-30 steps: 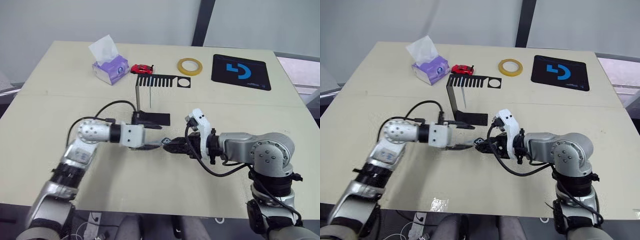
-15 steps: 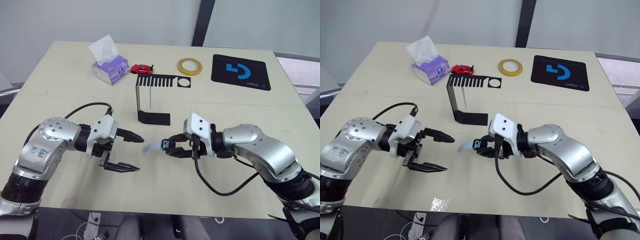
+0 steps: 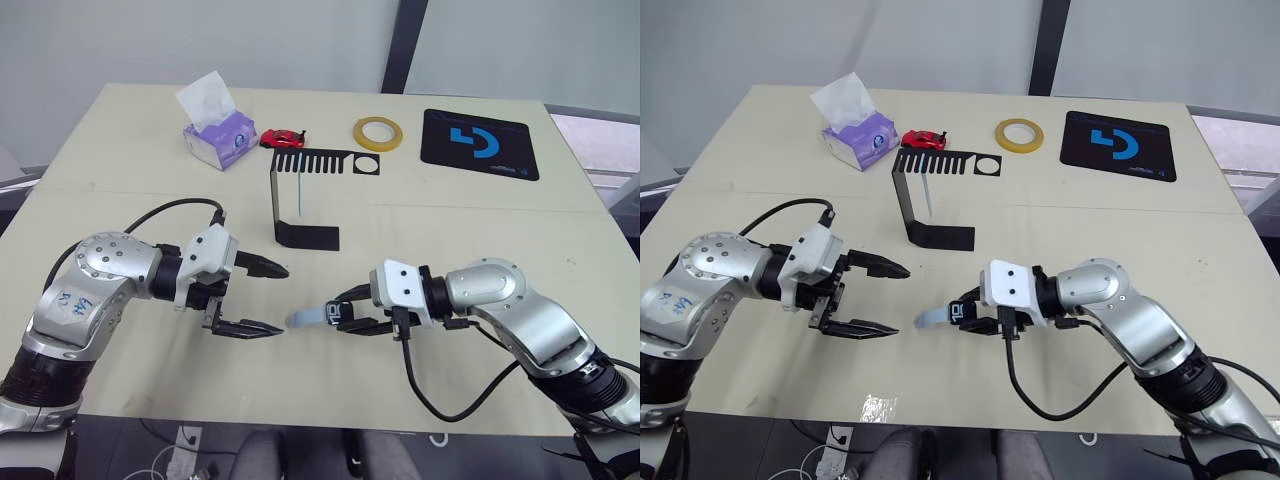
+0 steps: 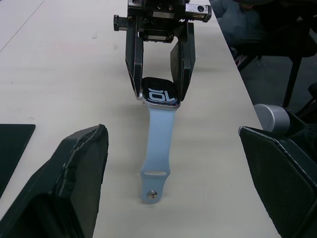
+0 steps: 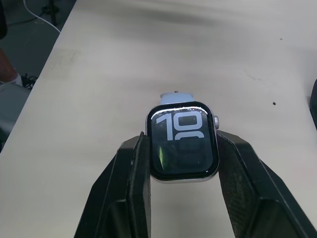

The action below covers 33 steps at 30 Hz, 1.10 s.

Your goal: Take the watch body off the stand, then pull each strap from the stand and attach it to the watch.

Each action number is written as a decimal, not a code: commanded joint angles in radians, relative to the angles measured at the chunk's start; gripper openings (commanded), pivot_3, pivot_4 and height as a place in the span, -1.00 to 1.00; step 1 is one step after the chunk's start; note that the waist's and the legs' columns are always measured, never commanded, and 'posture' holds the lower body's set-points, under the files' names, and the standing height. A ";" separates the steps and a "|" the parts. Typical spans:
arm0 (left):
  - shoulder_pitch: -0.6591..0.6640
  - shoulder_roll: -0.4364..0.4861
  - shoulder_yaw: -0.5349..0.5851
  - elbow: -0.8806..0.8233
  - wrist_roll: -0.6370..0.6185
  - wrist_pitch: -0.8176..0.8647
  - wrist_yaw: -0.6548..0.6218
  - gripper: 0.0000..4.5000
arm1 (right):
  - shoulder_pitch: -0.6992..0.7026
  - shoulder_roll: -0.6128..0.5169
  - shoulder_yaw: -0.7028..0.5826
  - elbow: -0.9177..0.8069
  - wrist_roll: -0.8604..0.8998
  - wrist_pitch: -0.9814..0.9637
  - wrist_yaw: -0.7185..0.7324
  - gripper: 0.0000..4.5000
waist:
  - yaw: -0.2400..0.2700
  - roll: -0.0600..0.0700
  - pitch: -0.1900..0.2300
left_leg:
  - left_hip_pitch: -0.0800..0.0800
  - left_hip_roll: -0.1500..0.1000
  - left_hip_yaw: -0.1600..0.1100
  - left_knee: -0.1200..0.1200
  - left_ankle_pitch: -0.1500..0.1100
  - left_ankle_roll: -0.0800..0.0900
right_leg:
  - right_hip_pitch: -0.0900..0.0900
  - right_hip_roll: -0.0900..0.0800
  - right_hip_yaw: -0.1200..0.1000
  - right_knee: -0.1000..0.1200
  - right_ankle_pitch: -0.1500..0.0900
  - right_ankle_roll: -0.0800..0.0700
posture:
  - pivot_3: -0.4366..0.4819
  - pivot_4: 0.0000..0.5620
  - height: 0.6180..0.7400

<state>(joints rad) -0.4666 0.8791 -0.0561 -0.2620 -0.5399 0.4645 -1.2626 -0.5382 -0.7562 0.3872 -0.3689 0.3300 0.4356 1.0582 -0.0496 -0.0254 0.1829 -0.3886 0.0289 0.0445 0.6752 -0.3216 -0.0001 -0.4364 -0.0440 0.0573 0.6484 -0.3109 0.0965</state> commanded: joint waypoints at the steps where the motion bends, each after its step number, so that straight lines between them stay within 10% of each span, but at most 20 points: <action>1: 0.021 0.016 0.018 -0.022 0.024 -0.047 -0.018 0.99 | 0.014 0.029 -0.029 -0.041 0.005 0.022 -0.018 -0.32 | 0.000 0.000 0.000 | 0.000 0.000 0.000 0.001 0.000 0.000 | 0.000 0.000 0.000 0.000 0.000 0.000 | -0.05 -0.47 0.97; 13: 0.102 0.122 0.076 0.028 0.055 -0.101 -0.098 0.99 | -0.027 0.210 0.031 0.034 -0.041 0.079 -0.079 -0.32 | -0.003 0.000 0.000 | 0.000 0.000 0.000 0.004 0.000 0.000 | 0.000 0.000 0.000 0.006 0.000 -0.001 | -0.05 -0.47 0.97; 33: 0.175 0.165 0.105 0.096 0.122 -0.214 -0.145 0.99 | 0.002 0.185 0.122 0.167 -0.214 0.066 -0.031 -0.32 | -0.003 0.000 0.000 | 0.000 0.000 0.000 0.005 -0.001 0.001 | 0.000 0.000 -0.001 0.007 0.000 -0.001 | -0.05 -0.47 0.97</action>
<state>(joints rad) -0.2972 1.0264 0.0210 -0.1686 -0.4235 0.2687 -1.3982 -0.5375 -0.5532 0.5227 -0.1966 0.1330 0.5005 1.0166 -0.0529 -0.0256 0.1827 -0.3884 0.0287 0.0445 0.6799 -0.3222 0.0006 -0.4365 -0.0445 0.0566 0.6557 -0.3113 0.0959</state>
